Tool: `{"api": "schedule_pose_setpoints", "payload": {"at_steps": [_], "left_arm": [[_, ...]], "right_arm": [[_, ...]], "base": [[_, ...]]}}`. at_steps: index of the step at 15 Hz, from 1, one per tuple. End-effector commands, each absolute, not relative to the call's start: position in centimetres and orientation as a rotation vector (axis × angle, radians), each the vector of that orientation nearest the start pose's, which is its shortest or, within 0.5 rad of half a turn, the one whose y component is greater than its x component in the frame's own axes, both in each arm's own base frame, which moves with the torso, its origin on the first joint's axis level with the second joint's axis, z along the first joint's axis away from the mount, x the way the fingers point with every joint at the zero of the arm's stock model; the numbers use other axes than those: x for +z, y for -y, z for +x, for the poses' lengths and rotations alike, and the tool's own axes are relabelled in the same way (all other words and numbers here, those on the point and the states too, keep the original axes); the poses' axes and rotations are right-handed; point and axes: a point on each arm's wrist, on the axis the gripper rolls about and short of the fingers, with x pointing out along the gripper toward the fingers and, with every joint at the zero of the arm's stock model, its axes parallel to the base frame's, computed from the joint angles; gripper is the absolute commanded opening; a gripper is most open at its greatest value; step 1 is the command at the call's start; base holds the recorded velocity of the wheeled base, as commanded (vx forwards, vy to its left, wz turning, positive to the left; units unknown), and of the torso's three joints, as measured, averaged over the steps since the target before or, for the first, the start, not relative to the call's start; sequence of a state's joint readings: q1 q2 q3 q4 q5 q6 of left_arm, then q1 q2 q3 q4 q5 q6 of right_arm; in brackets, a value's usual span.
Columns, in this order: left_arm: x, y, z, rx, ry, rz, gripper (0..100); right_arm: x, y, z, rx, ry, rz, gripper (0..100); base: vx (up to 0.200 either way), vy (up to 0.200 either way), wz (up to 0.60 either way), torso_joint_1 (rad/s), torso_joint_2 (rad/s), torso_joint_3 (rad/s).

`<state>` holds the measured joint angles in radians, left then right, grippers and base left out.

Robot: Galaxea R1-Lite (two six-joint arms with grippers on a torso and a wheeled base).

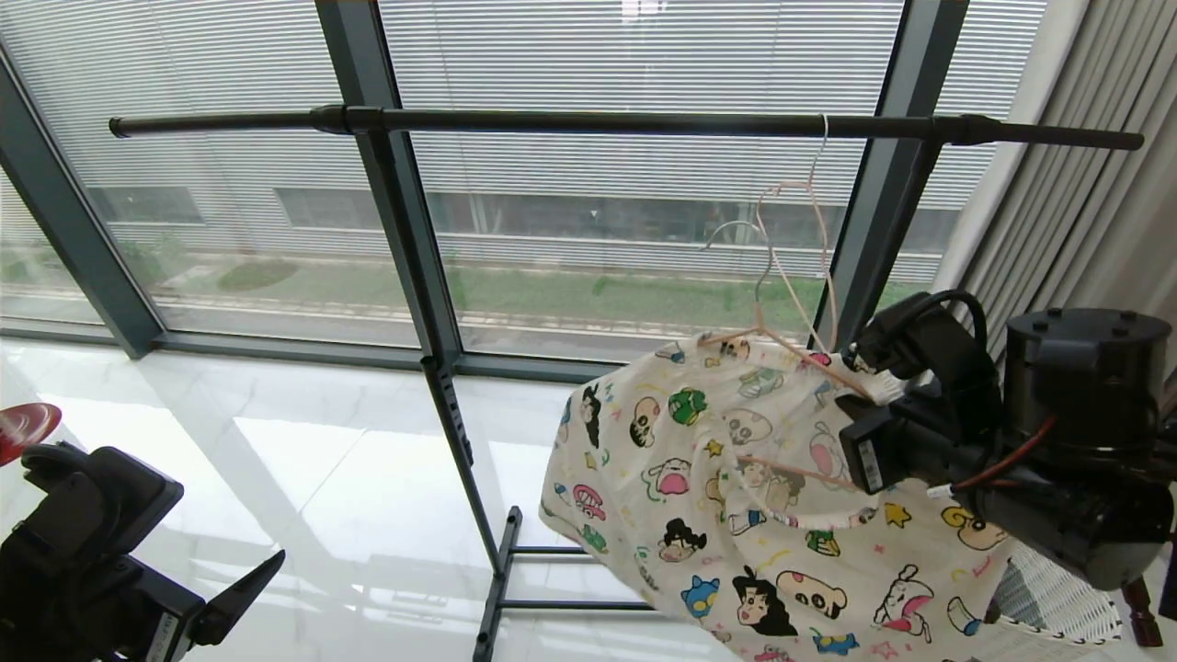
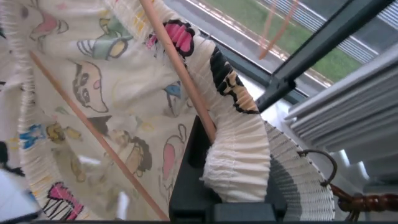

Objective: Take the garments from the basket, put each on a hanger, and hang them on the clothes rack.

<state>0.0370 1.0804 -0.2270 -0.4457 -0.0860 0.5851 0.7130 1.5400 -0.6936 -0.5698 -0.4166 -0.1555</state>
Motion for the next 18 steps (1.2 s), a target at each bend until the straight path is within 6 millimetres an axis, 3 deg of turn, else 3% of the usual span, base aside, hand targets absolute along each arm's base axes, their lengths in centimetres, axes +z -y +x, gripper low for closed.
{"api": "schedule_pose_setpoints", "payload": {"at_steps": [1, 6, 11, 15, 18], "left_arm": [[14.2, -0.1, 12.5, -0.177, -0.379, 0.555, 100], [14.2, 0.1, 12.4, -0.192, -0.37, 0.554, 100], [14.3, 0.2, 12.4, -0.201, -0.362, 0.555, 100], [14.6, 0.2, 12.4, -0.198, -0.353, 0.555, 100], [14.8, 0.2, 12.4, -0.194, -0.339, 0.556, 100]], "right_arm": [[19.9, -16.9, 22.3, 0.24, -0.195, -0.265, 0], [20.9, -18.1, 23.7, 0.211, -0.163, -0.226, 0], [22.4, -18.5, 24.6, 0.121, -0.117, -0.196, 0], [24.1, -20.4, 27.5, 0.029, -0.058, -0.137, 0], [24.1, -21.6, 30.1, 0.002, -0.042, -0.125, 0]], "base": [[0.2, 0.0, 0.0, 0.007, 0.0, -0.002], [0.2, 0.0, 0.0, 0.005, 0.0, 0.004], [0.0, 0.0, 0.0, 0.0, 0.0, 0.0], [0.0, 0.0, 0.0, 0.0, 0.0, 0.0], [0.0, 0.0, 0.0, 0.0, 0.0, 0.0]]}}
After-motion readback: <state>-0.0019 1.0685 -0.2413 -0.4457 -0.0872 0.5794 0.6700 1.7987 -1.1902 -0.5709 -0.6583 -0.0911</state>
